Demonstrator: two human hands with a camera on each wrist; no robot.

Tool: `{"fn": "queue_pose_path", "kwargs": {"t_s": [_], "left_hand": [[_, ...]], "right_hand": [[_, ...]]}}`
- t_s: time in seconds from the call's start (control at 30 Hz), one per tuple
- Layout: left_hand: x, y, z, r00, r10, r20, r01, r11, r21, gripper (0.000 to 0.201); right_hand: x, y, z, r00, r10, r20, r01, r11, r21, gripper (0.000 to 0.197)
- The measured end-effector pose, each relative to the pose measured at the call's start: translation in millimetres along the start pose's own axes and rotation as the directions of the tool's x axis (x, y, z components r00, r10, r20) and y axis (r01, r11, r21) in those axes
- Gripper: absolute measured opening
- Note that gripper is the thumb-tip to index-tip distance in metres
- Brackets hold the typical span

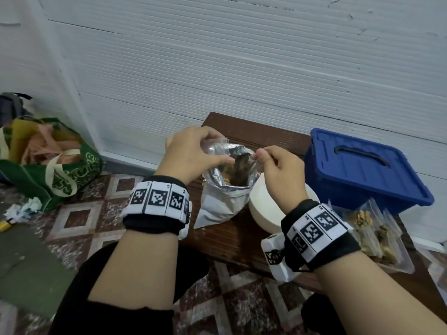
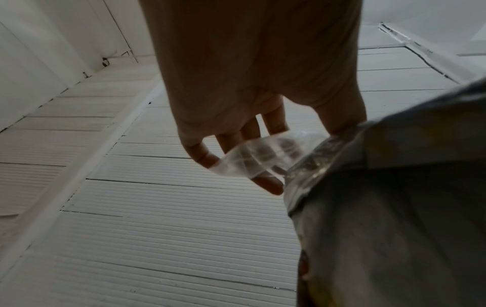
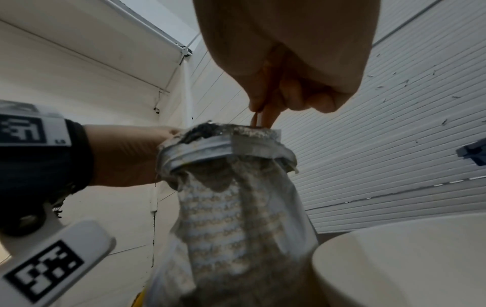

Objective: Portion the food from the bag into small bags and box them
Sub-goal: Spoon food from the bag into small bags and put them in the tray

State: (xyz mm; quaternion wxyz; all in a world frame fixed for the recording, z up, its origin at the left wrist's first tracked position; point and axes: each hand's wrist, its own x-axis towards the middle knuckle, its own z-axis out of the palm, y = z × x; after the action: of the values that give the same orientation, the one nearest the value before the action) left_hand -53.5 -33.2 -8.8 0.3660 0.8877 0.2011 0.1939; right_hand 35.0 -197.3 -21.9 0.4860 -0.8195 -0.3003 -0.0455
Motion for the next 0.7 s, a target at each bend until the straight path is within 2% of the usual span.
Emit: {"fn": "queue_pose_path", "kwargs": {"t_s": [0.13,0.3,0.47,0.53,0.7], "left_hand": [[-2.0,2.9,-2.0,1.0,0.008,0.021,-0.008,1.0,-0.008,0.058],[-2.6,4.7,-3.0,0.999,0.033,0.003,-0.033,0.999,0.002,0.073],[-2.6,3.9,-11.3,0.997,0.06,-0.046,-0.062,0.997,-0.037,0.069],[-3.0,3.8,-14.7,0.999,0.049,-0.023,-0.049,0.998,-0.03,0.064],[-2.1,1.3,-18.5,0.997,0.034,0.073,-0.036,0.999,0.028,0.07]], "right_hand": [[3.5,0.3,-2.1,0.985,0.155,-0.079,-0.145,0.983,0.117,0.027],[11.3,5.1,-9.0,0.931,0.316,-0.183,-0.279,0.939,0.203,0.032],[20.2,10.0,-19.1,0.899,0.364,-0.243,-0.31,0.921,0.234,0.032],[23.0,11.0,-25.1,0.891,0.368,-0.265,-0.309,0.921,0.238,0.032],[30.6,8.8,-41.6,0.866,0.379,-0.326,-0.301,0.916,0.265,0.034]]}}
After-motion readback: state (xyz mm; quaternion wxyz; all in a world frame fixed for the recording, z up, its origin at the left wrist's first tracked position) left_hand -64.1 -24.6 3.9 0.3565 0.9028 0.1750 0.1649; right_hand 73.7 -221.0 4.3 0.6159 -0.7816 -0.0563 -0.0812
